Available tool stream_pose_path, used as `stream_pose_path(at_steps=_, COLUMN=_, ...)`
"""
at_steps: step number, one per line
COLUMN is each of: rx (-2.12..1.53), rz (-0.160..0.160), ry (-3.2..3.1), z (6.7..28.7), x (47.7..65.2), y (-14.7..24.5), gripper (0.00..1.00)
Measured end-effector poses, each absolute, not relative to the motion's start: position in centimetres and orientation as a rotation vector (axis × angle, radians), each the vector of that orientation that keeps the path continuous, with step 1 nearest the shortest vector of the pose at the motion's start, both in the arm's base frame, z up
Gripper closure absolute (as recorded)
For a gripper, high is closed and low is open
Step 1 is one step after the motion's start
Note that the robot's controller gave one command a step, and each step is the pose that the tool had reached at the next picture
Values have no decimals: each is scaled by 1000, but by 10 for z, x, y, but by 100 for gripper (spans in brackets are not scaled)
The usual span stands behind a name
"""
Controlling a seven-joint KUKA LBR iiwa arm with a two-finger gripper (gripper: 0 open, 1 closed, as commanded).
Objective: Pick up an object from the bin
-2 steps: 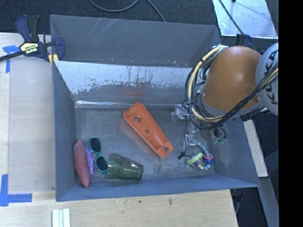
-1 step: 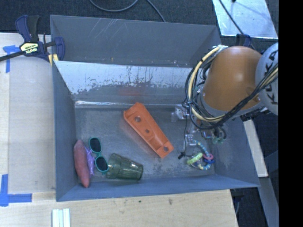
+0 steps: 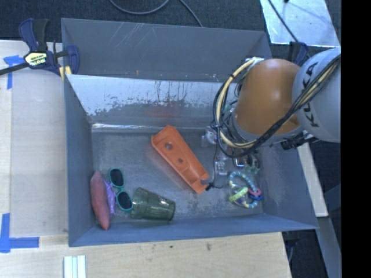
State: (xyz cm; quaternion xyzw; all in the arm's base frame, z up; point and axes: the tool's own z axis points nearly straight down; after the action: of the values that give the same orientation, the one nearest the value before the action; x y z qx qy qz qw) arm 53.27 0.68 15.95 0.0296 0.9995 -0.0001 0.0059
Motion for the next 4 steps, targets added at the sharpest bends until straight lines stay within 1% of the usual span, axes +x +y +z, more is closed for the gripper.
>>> stream_pose_path(at_steps=1, rx=38, rz=0, ry=3136, z=116, x=547, y=10, gripper=0)
stream_pose_path(at_steps=2, rx=47, rz=-2, ry=3126, z=73, x=554, y=7, gripper=100)
stream_pose_path(at_steps=3, rx=47, rz=-2, ry=3126, z=73, x=554, y=7, gripper=100)
stream_pose_path(at_steps=4, rx=28, rz=-2, ry=3132, z=109, x=558, y=7, gripper=100)
